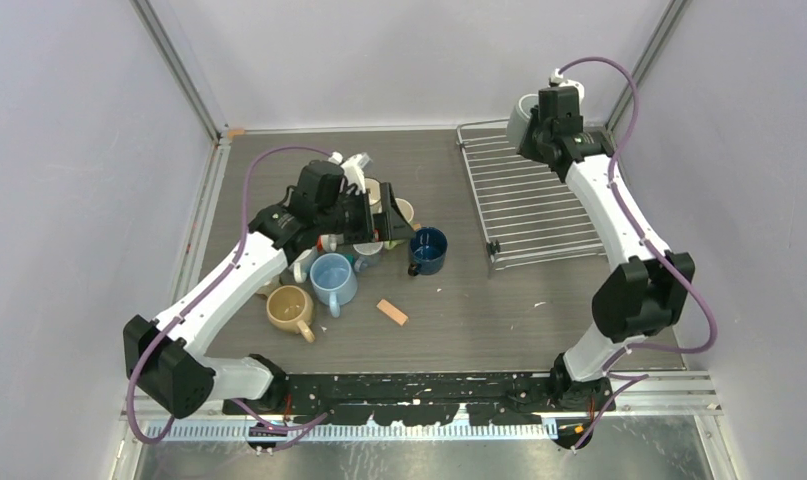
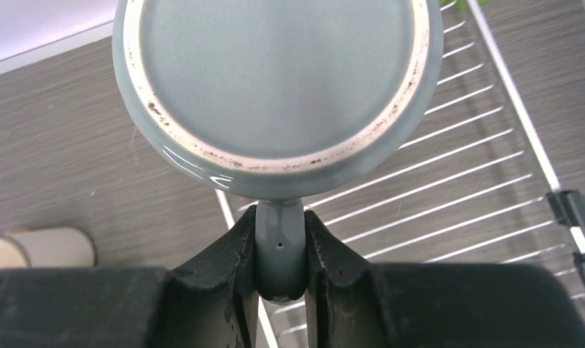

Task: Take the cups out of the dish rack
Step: Unload the cup from the dish rack.

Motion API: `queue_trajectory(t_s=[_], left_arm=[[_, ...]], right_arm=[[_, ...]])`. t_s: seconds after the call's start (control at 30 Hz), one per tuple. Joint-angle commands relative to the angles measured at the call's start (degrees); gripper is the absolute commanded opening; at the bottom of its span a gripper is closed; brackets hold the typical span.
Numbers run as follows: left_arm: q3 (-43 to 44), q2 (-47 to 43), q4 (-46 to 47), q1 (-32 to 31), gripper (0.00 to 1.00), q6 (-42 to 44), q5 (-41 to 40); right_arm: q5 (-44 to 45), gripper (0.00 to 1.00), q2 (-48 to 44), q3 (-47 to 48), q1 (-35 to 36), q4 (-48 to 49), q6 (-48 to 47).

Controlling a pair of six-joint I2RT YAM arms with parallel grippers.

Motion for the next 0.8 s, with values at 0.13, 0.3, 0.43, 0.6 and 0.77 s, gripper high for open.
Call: queue_trajectory(t_s=[0.13,0.3,0.43,0.6,0.77], left_arm=[[-1.05,2.64,15.64,3.69,1.00,-13.29,6.28],[-0.45,5.02,21.72,4.85,1.00,-19.09,6.69],[-0.19,6.57,27.52,5.69,1.00,-24.07,6.53],[-1.14,9.07,37.34,6.36,1.00,-32.58,6.84],[-1.85,11.79,44.61,6.55,1.00,-39.89,7.09]], right_arm=[[-6.54,0.01,-13.96,-5.61,3.78,4.01,7.20],[-11.19,0.01,-19.80,-11.00,6.69,5.92,11.19],[-15.83,0.01,-22.89,-15.10,8.81,8.17,14.46],[-19.86,0.01,-24.91,-18.55,10.79,11.82,18.28],[-23.06,0.01,-26.39,-21.34,12.53,16.94,22.84]])
